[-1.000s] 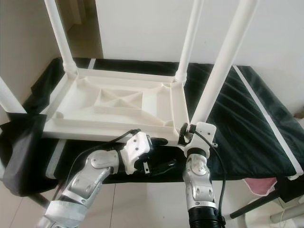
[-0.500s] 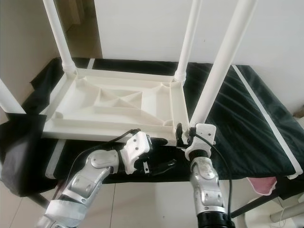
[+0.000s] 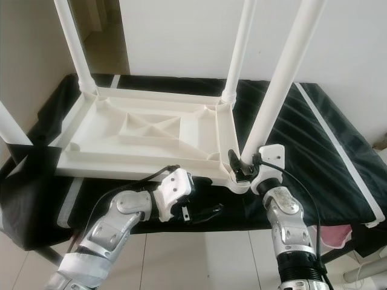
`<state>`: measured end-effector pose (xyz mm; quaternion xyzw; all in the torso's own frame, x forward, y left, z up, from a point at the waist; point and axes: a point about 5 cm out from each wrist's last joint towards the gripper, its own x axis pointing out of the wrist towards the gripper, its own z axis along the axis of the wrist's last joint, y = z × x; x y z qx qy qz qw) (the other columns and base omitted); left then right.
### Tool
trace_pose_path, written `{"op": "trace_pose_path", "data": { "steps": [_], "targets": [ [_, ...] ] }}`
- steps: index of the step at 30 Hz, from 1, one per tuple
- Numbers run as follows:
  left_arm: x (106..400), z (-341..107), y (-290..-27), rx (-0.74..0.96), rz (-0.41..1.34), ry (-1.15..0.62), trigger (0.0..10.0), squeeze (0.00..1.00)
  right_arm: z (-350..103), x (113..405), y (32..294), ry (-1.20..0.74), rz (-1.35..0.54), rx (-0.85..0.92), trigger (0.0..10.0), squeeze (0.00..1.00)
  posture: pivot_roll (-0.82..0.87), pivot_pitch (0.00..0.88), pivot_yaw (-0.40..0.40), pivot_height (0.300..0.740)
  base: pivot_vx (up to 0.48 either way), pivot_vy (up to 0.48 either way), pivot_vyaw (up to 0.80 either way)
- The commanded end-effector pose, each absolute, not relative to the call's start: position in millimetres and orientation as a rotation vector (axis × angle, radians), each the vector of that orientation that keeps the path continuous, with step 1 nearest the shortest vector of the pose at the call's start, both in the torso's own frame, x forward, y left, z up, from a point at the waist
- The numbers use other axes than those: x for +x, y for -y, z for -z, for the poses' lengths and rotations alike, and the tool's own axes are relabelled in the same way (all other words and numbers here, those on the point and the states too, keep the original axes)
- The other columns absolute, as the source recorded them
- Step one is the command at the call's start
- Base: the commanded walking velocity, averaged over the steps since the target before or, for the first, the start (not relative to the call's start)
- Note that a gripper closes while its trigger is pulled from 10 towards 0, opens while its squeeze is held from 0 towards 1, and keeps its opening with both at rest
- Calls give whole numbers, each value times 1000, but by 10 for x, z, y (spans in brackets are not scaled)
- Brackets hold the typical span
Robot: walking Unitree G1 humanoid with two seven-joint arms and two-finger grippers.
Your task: Building children table
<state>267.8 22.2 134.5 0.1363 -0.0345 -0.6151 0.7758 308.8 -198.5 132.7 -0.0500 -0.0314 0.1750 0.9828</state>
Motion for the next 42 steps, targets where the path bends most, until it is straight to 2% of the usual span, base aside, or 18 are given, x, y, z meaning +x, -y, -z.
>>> {"op": "trace_pose_path", "data": {
  "steps": [1, 8, 9, 10, 11, 12, 14, 15, 23, 24, 25, 26, 29, 32, 37, 42],
  "targets": [
    [2730, -1346, -228, 311, 1249, 85, 10000, 0, -1311, 3102, 1963, 43, -413, -117, 10000, 0, -49, 0, -44, 740, 0, 0, 0],
    [2748, -1358, -256, 319, 1232, 89, 10000, 0, -1217, 3079, 1982, -27, -548, -146, 10000, 0, -33, 0, -51, 740, 0, 0, 0],
    [2744, -1353, -259, 320, 1231, 88, 10000, 0, -1204, 3076, 1986, -37, -569, -149, 9490, 0, -32, 0, -50, 740, 0, 0, 0],
    [2735, -1345, -257, 320, 1232, 86, 10000, 0, -1187, 3069, 1989, -50, -591, -160, 4902, 0, -32, 0, -50, 740, 0, 0, 0],
    [2729, -1339, -255, 321, 1233, 84, 10000, 0, -1176, 3064, 1990, -58, -605, -168, 4902, 0, -32, 0, -50, 740, 0, 0, 0],
    [2725, -1334, -254, 322, 1234, 83, 10000, 0, -1166, 3062, 1994, -64, -608, -176, 3137, 0, -32, 0, -51, 740, 0, 0, 0],
    [2723, -1332, -254, 322, 1234, 83, 10000, 0, -1160, 3063, 1998, -66, -611, -180, 3137, 0, -32, 0, -51, 740, 0, 0, 0],
    [2724, -1333, -256, 324, 1235, 84, 10000, 0, -1161, 3064, 1997, -65, -612, -173, 0, 0, -32, 0, -49, 740, 0, 0, 0],
    [2721, -1293, -277, 336, 1232, 71, 10000, 0, -1118, 3020, 2019, -82, -603, -105, 0, 0, -30, 0, -46, 740, 0, 0, 0],
    [2719, -1274, -280, 336, 1231, 64, 10000, 0, -1114, 3016, 2021, -80, -595, -90, 1176, 0, -29, 0, -46, 740, 0, 0, 0],
    [2719, -1274, -280, 336, 1231, 64, 10000, 0, -1114, 3016, 2021, -80, -595, -90, 1176, 0, -29, 0, -46, 740, 0, 0, 0],
    [2717, -1258, -283, 336, 1231, 59, 10000, 0, -1114, 3008, 2015, -75, -582, -86, 10000, 0, -31, 0, -45, 740, 0, 0, 0],
    [2714, -1243, -286, 337, 1230, 55, 10000, 0, -1116, 3000, 2009, -67, -569, -85, 10000, 0, -31, 0, -45, 740, 0, 0, 0],
    [2739, -1314, -292, 265, 1208, 67, 10000, 0, -1116, 3014, 2029, -32, -377, -72, 10000, 0, -34, 1, -43, 740, 0, 0, 0],
    [2745, -1302, -305, 283, 1203, 69, 10000, 0, -1101, 3001, 2049, -29, -255, -42, 10000, 0, -37, 1, -42, 740, 0, 0, 0],
    [2734, -1285, -289, 287, 1200, 67, 10000, 0, -1083, 2945, 1912, -22, -167, 2, 10000, 0, -39, 0, -40, 740, 0, 0, 0]
  ]
}}
